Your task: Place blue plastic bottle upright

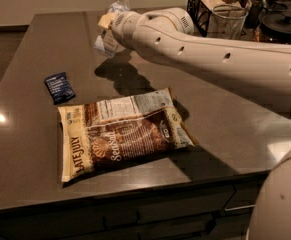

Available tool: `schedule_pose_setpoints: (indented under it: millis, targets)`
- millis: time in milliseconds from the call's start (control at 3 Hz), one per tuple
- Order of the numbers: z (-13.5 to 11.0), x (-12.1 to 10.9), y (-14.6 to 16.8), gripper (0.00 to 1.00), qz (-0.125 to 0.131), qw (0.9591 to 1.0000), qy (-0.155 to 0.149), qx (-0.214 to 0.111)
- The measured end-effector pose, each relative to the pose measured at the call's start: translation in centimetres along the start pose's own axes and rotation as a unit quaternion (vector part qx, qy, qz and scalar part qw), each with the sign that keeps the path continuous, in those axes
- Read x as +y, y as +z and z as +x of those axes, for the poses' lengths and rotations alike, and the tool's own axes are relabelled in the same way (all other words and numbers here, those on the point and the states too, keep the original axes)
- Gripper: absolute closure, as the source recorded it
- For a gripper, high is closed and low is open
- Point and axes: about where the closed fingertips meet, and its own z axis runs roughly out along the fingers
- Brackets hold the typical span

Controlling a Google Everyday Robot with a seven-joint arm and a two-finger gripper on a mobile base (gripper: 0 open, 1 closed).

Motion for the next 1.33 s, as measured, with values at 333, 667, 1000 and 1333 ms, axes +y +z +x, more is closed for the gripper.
schedule_pose_setpoints:
  millis: [333,667,1000,1333]
  targets:
    - [0.1,-1.0,0.2,1.0,0.024,0.9996,-0.013,-0.008]
    - [1.1,-1.6,0.2,1.0,0.051,0.9982,-0.028,-0.013]
    - [2.6,-1.3,-0.2,1.0,0.071,0.9956,-0.06,-0.007]
    - [3.9,-0.5,-0.6,1.0,0.079,0.9916,-0.102,0.007]
